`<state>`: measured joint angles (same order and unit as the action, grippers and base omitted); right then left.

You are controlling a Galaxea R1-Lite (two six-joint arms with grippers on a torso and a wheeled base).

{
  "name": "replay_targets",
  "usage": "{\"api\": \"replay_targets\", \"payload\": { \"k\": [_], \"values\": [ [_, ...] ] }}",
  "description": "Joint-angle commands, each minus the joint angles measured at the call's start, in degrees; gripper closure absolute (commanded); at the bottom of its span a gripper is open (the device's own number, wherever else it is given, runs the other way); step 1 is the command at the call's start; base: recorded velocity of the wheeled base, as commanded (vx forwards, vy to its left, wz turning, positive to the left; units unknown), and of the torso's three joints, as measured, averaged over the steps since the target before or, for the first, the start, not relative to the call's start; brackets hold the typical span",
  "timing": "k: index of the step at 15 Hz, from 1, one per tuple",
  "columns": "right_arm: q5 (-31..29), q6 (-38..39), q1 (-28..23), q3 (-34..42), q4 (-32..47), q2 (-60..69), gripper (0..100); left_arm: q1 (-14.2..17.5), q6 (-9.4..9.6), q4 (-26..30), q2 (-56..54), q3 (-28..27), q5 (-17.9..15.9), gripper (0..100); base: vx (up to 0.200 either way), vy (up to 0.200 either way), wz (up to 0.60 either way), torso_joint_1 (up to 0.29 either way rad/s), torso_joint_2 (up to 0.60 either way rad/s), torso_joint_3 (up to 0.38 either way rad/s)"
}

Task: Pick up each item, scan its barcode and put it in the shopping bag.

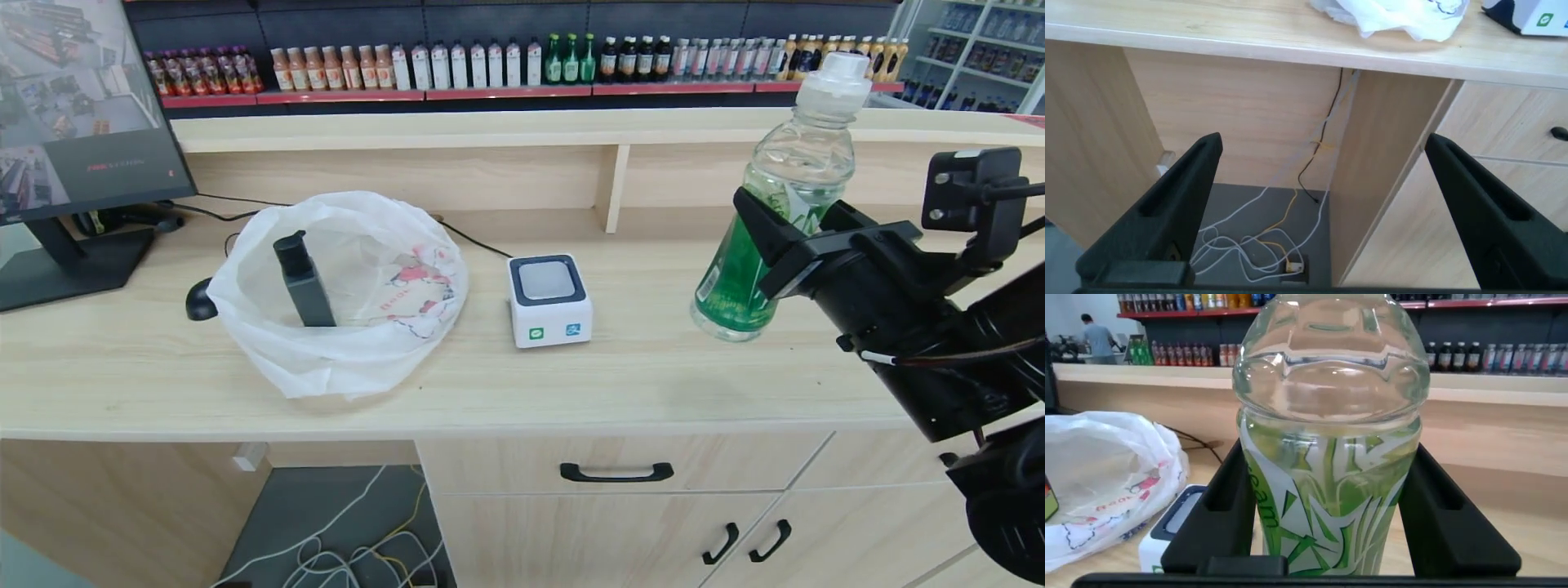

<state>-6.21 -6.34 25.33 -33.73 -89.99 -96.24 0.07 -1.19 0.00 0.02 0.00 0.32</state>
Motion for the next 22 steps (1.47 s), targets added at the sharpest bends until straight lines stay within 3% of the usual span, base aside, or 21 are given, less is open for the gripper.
{"api": "replay_targets", "payload": {
  "k": [1, 8, 15, 22],
  "values": [
    [-0.1, -0.2, -0.1, 0.2, 0.0, 0.2, 100, 0.0, 0.05, 0.0, 0.0, 0.0, 0.0, 0, 0.0, 0.2, 0.0, 0.007, 0.0, -0.002],
    [-1.1, -0.3, -0.1, -0.3, 0.0, 0.1, 100, 0.0, 0.05, 0.0, 0.0, 0.0, 0.0, 0, 0.0, 0.2, 0.0, 0.002, 0.0, 0.002],
    [-0.4, -0.8, 3.1, 3.0, 0.0, 0.9, 100, 0.0, 0.23, 0.0, 0.0, 0.0, 0.0, 0, 0.0, 0.0, 0.0, 0.0, 0.0, 0.0],
    [2.8, -17.0, 4.6, -8.0, 0.0, -5.8, 100, 0.0, 0.23, 0.0, 0.0, 0.0, 0.0, 0, 0.0, 0.0, 0.0, 0.0, 0.0, 0.0]
  ]
}}
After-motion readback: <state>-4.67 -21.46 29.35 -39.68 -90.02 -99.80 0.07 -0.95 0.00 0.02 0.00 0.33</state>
